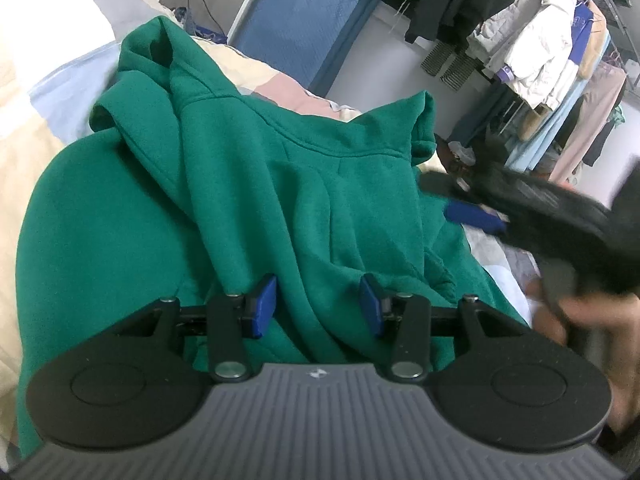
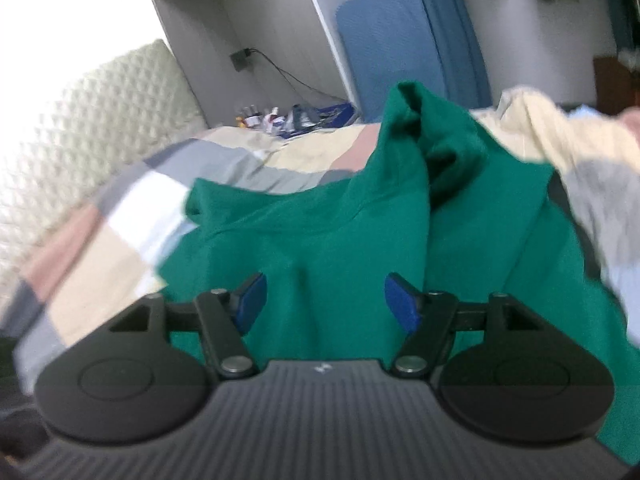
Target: Fold large clothes
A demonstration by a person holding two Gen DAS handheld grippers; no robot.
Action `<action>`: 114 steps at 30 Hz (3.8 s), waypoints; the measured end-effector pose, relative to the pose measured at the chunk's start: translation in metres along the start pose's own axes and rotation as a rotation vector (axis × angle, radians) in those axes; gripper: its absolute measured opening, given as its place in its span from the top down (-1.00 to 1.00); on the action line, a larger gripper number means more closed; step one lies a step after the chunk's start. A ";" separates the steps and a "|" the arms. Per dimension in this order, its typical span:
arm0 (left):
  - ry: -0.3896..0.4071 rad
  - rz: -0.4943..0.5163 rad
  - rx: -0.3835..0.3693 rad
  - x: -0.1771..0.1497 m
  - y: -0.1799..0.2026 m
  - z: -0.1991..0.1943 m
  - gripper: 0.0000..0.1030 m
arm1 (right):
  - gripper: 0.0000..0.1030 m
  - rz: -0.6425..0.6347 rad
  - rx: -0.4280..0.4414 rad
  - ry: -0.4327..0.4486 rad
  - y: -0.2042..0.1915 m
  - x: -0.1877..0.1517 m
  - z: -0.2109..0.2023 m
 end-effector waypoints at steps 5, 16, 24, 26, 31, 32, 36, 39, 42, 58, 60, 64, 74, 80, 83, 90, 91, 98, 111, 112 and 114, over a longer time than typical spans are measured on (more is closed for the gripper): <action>0.000 0.012 0.011 0.000 0.002 0.002 0.01 | -0.33 0.043 -0.073 0.035 0.020 0.026 0.051; 0.025 0.062 0.003 -0.001 0.012 0.003 0.01 | 0.39 -0.094 -0.143 -0.020 0.037 0.062 0.132; 0.069 0.083 -0.050 -0.001 0.017 -0.001 0.01 | 0.58 -0.075 -0.168 0.120 0.057 0.097 0.123; 0.049 0.078 -0.051 -0.002 0.015 0.005 0.01 | 0.58 -0.068 -0.198 0.113 0.066 0.100 0.135; 0.002 0.082 -0.008 -0.007 0.009 0.021 0.01 | 0.58 -0.062 -0.247 0.040 0.087 0.079 0.176; -0.008 0.077 0.001 -0.008 0.007 0.024 0.01 | 0.58 -0.058 -0.244 0.036 0.091 0.073 0.181; -0.019 0.077 0.010 -0.010 0.003 0.028 0.01 | 0.57 -0.053 -0.223 0.063 0.094 0.066 0.182; -0.020 0.093 0.018 -0.006 0.007 0.025 0.01 | 0.48 -0.050 -0.202 0.064 0.093 0.068 0.173; -0.002 0.093 0.029 -0.002 0.012 0.014 0.01 | 0.44 -0.053 -0.203 0.069 0.085 0.069 0.154; 0.064 0.158 0.103 -0.013 0.048 -0.086 -0.01 | 0.38 -0.105 -0.145 0.027 0.020 0.028 -0.027; 0.063 0.168 0.105 -0.017 0.054 -0.098 -0.04 | 0.38 -0.115 -0.139 0.015 0.016 0.020 -0.049; 0.068 0.152 0.101 -0.023 0.058 -0.119 -0.14 | 0.25 -0.099 -0.122 -0.037 0.011 0.001 -0.087; 0.003 0.047 0.176 -0.027 0.031 -0.137 -0.23 | -0.44 -0.007 -0.157 -0.135 0.042 -0.034 -0.126; -0.001 -0.064 0.232 -0.023 0.004 -0.144 -0.29 | -0.63 0.125 -0.255 -0.203 0.079 -0.046 -0.116; -0.003 -0.115 0.246 -0.021 -0.009 -0.145 -0.31 | -0.63 0.173 -0.322 -0.250 0.095 -0.051 -0.108; 0.009 -0.293 0.238 -0.017 -0.048 -0.155 -0.44 | -0.65 0.297 -0.256 -0.392 0.124 -0.067 -0.088; 0.013 -0.314 0.241 -0.017 -0.053 -0.157 -0.44 | -0.67 0.326 -0.217 -0.395 0.126 -0.068 -0.087; -0.012 -0.458 0.210 -0.023 -0.080 -0.155 -0.45 | -0.68 0.441 0.085 -0.392 0.119 -0.068 -0.095; -0.128 -0.498 0.178 -0.047 -0.076 -0.129 -0.50 | -0.65 0.416 -0.055 -0.274 0.130 -0.053 -0.116; -0.138 -0.507 0.188 -0.050 -0.078 -0.127 -0.50 | -0.65 0.399 -0.113 -0.262 0.134 -0.053 -0.118; -0.149 -0.515 0.184 -0.053 -0.080 -0.123 -0.50 | -0.65 0.364 -0.218 -0.266 0.144 -0.053 -0.117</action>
Point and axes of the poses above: each gripper's, at about its wrist camera, not at the fingertips, and z roughly the way its jaws point, y to its right, x to its top, the point moved 1 cm from there along z, roughly the way its jaws point, and after that the axes turned 6 degrees about -x, right-handed, at the moved point
